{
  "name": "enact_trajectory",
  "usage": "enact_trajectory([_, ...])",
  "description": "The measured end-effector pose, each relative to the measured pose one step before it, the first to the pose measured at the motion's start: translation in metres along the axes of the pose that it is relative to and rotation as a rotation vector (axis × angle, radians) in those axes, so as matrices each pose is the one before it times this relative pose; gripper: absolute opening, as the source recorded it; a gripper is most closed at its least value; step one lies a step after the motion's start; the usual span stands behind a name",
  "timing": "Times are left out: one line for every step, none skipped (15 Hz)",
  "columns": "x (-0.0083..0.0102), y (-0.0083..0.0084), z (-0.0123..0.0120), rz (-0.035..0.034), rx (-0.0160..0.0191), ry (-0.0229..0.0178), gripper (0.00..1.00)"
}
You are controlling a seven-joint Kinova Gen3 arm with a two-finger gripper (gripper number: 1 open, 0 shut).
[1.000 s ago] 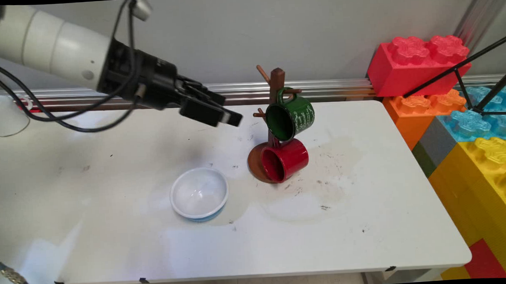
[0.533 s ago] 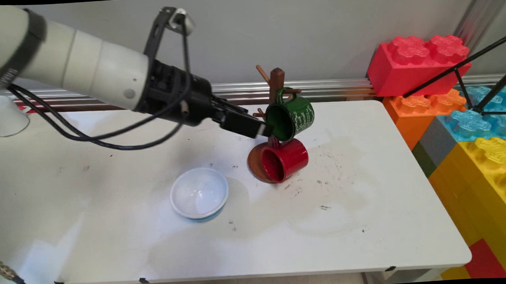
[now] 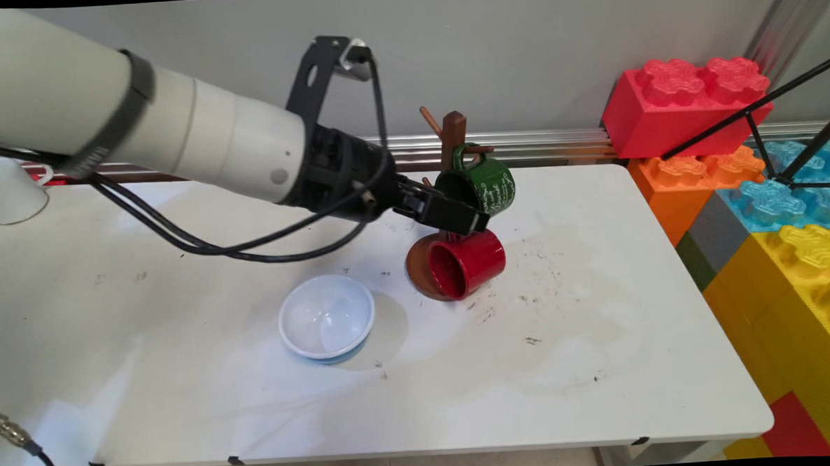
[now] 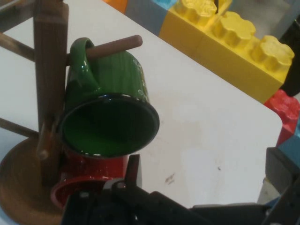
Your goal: Pick up the green mug from the rack
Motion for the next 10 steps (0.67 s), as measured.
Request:
enact_trajectory([-0.00028,0.00159,0.00470,-0.00651,0.00575,0.00283,1.00])
enact_trajectory([-0.00012,0.00102,0.00301,-0.00443,0.00341,0.00219,1.00])
enact_trajectory([-0.00045,0.00128,0.00452,-0.00777,0.00596,0.00242,1.00])
enact_trajectory([-0.00036,0.00084,0.00281,-0.00494,0.00368,0.00157,1.00])
enact_trajectory([-0.00063,0.00148,0.00438,-0.00823,0.00421,0.00205,1.00])
enact_trajectory([-0.00045,0.00106,0.00292,-0.00534,0.00240,0.00148,1.00])
enact_trajectory([-0.00070,0.00179,0.00433,-0.00797,0.00287,0.00202,1.00])
enact_trajectory([-0.00038,0.00114,0.00285,-0.00504,0.00162,0.00100,1.00])
enact_trajectory([-0.00038,0.00170,0.00447,-0.00713,0.00262,0.00217,1.00])
enact_trajectory([-0.00022,0.00163,0.00505,-0.00845,0.00344,0.00277,1.00])
